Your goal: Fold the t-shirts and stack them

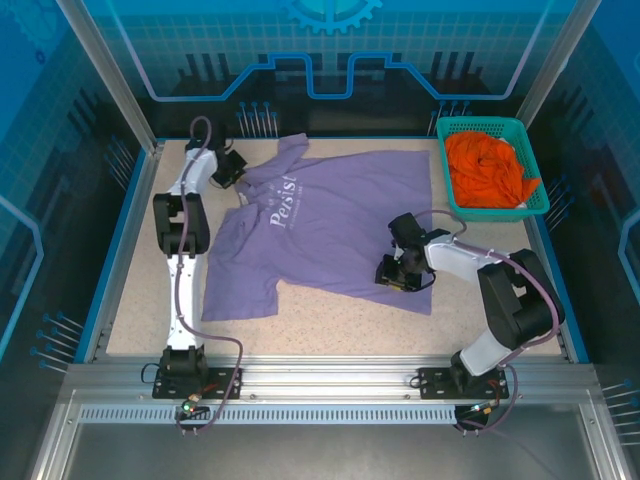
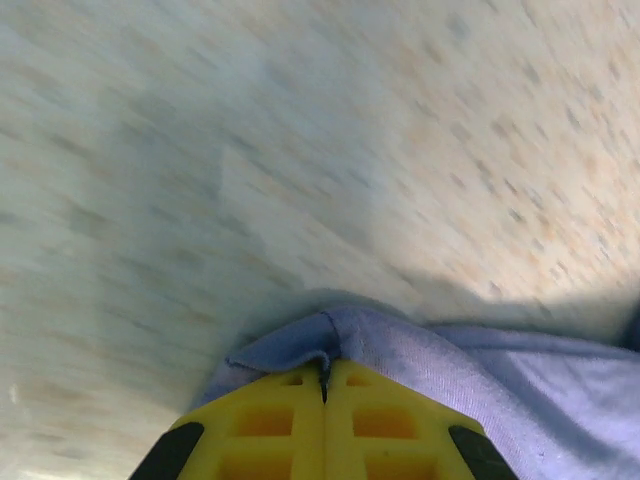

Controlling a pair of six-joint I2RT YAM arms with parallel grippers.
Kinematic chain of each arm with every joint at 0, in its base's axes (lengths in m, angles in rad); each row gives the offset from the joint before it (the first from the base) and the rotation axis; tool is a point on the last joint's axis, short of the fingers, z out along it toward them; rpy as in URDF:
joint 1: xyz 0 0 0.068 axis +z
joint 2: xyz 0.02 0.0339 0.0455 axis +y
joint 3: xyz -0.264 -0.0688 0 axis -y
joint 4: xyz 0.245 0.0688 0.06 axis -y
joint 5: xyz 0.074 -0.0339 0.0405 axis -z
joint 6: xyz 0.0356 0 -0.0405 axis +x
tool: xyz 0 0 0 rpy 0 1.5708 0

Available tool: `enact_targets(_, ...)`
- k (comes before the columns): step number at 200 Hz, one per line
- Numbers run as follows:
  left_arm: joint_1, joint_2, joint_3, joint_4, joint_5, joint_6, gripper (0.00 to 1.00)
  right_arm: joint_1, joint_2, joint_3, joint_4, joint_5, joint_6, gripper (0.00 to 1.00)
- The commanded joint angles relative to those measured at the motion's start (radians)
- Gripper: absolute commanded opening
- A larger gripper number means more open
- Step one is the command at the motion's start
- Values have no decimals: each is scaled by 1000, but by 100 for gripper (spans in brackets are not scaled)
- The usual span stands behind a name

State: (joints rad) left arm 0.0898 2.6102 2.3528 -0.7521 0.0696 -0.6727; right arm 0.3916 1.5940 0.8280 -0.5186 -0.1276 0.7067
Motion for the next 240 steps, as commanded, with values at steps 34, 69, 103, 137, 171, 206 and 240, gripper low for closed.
enact_targets(34, 116, -45, -13, -7, -62, 68, 0, -40, -1, -63, -66, -20, -20, 40)
enact_targets(69, 150, -33, 7, -26, -69, 51, 14, -40, -32, -61, -73, -21, -27, 45)
enact_targets(103, 165, -64, 2, -46, -49, 44, 50, -55, -62, -57, -73, -22, -27, 47)
enact_targets(137, 146, -218, -65, -74, -18, 25, 58, -57, -159, -55, -41, -32, -38, 52)
enact_targets(171, 86, -556, -481, 22, -70, -69, 71, -59, -268, -77, 13, -41, -37, 57)
enact_targets(206, 23, -904, -938, 93, -84, -145, 73, -59, -284, -84, 24, -92, -65, 58)
enact_targets(240, -42, -1141, -1277, 88, -76, -125, 71, -68, -280, -116, 45, -127, -85, 57)
